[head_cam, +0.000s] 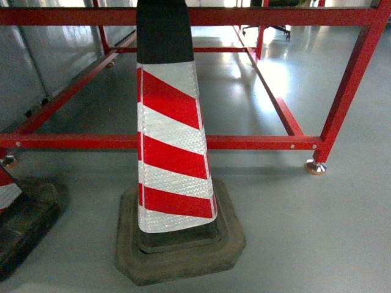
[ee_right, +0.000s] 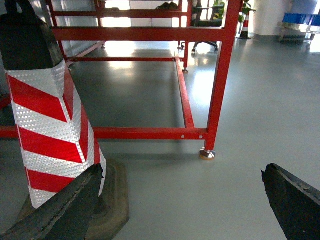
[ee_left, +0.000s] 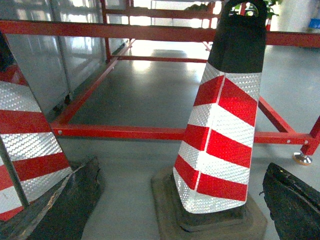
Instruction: Pick blue part to blue bin on bottom shelf
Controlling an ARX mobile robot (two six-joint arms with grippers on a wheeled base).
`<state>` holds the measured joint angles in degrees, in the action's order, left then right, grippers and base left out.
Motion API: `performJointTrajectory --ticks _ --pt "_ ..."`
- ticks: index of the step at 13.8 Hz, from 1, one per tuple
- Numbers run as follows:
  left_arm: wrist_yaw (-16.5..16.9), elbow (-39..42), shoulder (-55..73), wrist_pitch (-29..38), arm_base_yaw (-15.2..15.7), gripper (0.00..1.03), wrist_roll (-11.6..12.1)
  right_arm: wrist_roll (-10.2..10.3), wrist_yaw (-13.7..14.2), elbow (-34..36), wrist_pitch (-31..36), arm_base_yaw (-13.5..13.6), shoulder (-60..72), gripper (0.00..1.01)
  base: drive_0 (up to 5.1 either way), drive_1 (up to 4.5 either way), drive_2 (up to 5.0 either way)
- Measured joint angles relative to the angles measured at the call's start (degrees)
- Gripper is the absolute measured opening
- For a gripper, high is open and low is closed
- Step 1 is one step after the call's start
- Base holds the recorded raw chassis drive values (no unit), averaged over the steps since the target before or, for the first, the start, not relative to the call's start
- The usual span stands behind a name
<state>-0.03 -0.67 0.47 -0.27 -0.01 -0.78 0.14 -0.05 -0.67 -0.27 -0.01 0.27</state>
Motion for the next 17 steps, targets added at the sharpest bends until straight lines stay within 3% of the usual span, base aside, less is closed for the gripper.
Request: performJointTrajectory --ticks 17 --pt "0.07 0.0 0.02 0.04 0.0 0.98 0.22 0.09 0.11 0.0 -0.02 0.0 0.0 0.98 0.0 0.0 0.0"
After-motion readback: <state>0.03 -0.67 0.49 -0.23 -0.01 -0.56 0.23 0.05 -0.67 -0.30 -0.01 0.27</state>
